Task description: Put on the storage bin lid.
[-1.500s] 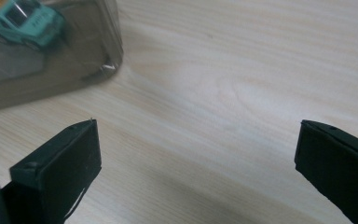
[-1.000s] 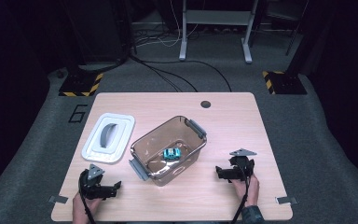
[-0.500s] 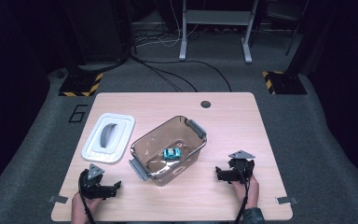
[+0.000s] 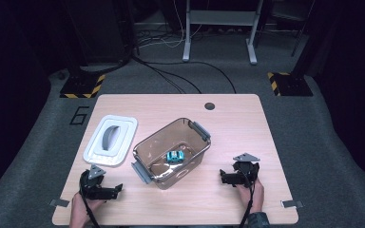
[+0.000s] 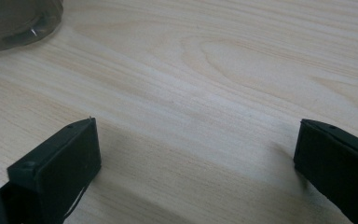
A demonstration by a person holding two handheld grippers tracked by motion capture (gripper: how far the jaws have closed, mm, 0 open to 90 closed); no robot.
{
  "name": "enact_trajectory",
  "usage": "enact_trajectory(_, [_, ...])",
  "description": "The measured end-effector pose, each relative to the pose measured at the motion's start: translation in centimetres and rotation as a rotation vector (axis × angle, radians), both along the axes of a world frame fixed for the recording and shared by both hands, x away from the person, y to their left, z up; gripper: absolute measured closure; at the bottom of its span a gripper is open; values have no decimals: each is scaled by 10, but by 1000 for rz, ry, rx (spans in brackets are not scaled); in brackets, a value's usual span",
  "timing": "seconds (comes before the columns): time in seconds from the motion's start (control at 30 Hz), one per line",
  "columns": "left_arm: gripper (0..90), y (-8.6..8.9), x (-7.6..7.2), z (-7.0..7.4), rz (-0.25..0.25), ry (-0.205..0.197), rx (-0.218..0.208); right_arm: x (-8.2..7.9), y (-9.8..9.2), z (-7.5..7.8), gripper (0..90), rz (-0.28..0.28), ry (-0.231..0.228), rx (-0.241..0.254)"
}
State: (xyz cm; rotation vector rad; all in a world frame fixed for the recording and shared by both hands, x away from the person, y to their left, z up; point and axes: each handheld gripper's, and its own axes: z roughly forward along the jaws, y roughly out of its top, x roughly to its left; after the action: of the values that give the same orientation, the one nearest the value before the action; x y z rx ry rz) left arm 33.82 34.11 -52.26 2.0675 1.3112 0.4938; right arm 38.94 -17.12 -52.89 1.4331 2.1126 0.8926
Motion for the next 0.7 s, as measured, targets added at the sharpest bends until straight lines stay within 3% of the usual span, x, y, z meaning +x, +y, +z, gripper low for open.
enact_trajectory(0.13, [0, 4, 5, 7, 1, -1, -13, 0, 0, 0, 0, 0, 0, 0])
enact_trajectory(0.2, [0, 5, 7, 11, 8, -22, -49, 0, 0, 0, 0, 0, 0, 0])
enact_trajectory(0.3, [0, 8, 11, 18, 7, -38, -69, 0, 0, 0, 0, 1, 0, 0])
enact_trajectory(0.6, [0, 17, 29, 37, 25, -71, -80, 0, 0, 0, 0, 0, 0, 0])
enact_trajectory(0.7, [2, 21, 36, 40, 25, -57, -89, 0, 0, 0, 0, 1, 1, 0])
